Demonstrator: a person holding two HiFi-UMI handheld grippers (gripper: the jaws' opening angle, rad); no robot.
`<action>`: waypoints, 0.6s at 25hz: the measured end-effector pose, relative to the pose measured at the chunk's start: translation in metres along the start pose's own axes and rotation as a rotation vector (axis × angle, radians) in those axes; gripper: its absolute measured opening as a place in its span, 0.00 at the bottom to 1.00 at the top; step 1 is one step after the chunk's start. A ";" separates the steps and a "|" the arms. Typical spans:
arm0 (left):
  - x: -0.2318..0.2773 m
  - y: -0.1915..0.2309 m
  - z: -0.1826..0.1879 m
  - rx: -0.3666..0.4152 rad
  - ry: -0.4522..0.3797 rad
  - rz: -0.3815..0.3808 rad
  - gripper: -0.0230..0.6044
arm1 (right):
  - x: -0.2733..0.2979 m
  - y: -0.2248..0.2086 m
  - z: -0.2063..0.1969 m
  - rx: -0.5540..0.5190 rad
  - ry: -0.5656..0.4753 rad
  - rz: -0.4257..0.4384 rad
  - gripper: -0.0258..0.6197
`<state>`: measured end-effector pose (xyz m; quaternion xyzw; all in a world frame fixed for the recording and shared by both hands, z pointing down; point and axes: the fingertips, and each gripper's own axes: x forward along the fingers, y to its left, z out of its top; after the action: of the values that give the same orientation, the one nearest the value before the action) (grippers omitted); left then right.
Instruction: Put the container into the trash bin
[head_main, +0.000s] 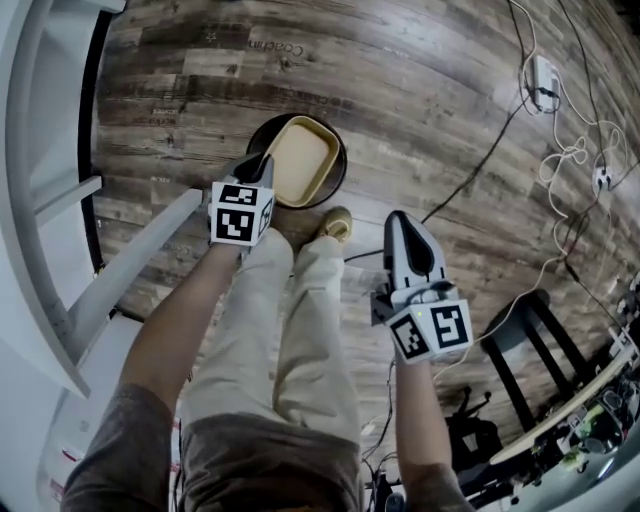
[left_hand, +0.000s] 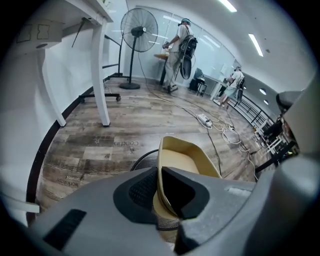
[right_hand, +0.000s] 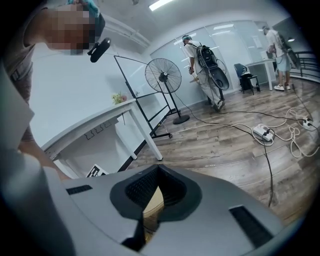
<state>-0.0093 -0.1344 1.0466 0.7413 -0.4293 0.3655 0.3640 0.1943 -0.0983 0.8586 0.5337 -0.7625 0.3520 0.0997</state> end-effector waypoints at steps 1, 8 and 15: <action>0.008 -0.001 -0.006 0.013 0.018 0.006 0.08 | -0.001 -0.002 0.000 0.003 -0.004 -0.005 0.04; 0.058 -0.004 -0.039 0.132 0.110 0.037 0.08 | -0.007 -0.014 -0.013 0.026 -0.009 -0.032 0.04; 0.097 -0.001 -0.056 0.254 0.204 0.095 0.08 | -0.019 -0.033 -0.029 0.047 -0.005 -0.073 0.04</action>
<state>0.0138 -0.1219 1.1556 0.7195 -0.3750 0.5068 0.2913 0.2251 -0.0711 0.8842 0.5641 -0.7342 0.3649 0.0980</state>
